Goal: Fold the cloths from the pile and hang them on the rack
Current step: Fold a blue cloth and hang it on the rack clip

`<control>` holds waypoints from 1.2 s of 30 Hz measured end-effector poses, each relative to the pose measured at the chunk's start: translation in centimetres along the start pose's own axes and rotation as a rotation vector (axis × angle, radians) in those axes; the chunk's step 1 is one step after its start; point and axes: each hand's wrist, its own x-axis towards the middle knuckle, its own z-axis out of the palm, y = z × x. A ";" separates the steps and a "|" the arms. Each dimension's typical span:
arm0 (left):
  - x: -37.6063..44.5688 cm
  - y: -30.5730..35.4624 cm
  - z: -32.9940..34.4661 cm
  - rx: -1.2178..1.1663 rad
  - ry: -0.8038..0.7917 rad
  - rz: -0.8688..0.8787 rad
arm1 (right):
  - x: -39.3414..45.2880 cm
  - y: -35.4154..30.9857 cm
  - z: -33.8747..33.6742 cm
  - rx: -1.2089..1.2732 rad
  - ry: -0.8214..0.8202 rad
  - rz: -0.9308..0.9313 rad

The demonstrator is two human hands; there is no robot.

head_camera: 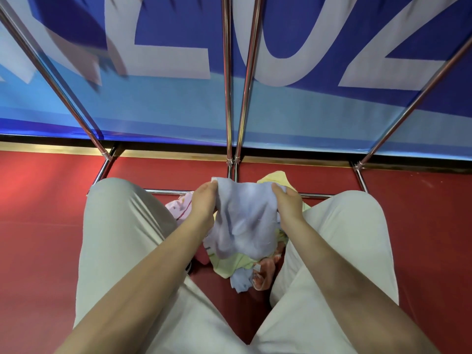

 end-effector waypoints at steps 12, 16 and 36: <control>-2.5 -0.6 3.9 -0.032 -0.100 0.196 | -3.3 -1.9 3.1 -0.106 -0.103 -0.298; -2.6 -0.7 4.3 -0.100 -0.103 0.178 | -3.4 -2.2 3.2 -0.055 -0.144 -0.299; -2.4 -0.7 3.6 0.038 -0.078 0.118 | -2.9 -2.5 1.0 -0.391 -0.226 -0.609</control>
